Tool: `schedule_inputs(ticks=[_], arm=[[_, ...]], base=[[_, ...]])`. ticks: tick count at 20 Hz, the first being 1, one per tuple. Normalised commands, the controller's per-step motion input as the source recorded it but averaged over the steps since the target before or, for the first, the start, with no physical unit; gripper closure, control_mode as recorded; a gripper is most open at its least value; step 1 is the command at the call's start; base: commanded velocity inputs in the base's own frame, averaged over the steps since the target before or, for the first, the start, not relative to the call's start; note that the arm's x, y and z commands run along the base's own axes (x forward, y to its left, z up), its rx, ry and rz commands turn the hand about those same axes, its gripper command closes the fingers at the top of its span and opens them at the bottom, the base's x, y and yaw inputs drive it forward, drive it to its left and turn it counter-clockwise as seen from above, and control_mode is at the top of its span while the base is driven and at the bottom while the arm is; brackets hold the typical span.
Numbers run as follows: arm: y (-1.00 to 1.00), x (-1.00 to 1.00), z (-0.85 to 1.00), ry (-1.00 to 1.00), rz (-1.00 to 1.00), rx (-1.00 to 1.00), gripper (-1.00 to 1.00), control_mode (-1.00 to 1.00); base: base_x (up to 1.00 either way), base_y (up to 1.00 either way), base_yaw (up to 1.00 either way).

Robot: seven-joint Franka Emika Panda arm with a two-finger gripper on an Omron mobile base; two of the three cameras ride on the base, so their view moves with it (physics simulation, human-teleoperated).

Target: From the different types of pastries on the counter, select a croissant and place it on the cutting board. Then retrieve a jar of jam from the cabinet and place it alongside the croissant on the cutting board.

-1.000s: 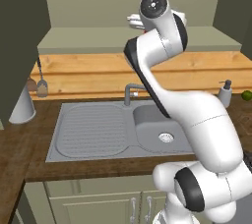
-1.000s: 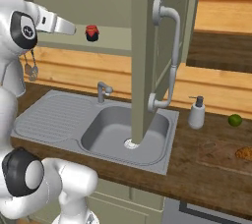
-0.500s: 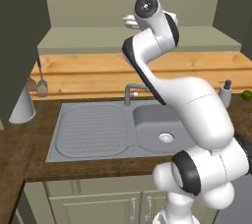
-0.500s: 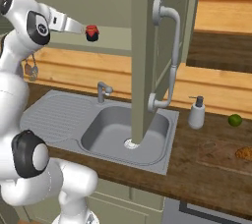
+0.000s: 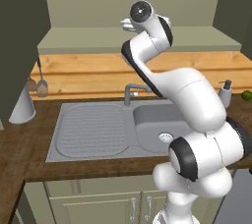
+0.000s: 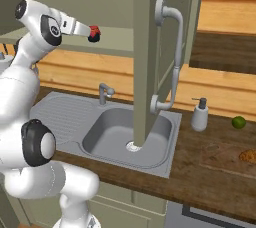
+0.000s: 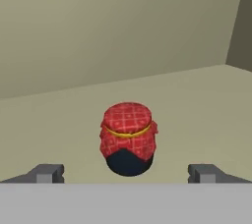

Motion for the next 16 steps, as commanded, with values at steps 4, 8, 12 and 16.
schedule_inputs(ticks=[4, 8, 12, 16], arm=[[-0.02, 0.38, -0.07, 0.0, 0.0, 0.0, -1.0, -1.0], [0.0, 0.41, -0.07, 0.0, 0.0, 0.0, -1.0, -1.0], [0.0, 0.4, -0.09, 0.0, 0.0, 0.0, -1.0, -1.0], [-0.01, 0.36, -0.08, 0.0, 0.0, 0.0, -1.0, -1.0]], base=[[0.0, 0.0, 0.0], [0.0, 0.0, 0.0], [0.0, 0.0, 0.0], [0.0, 0.0, 0.0]])
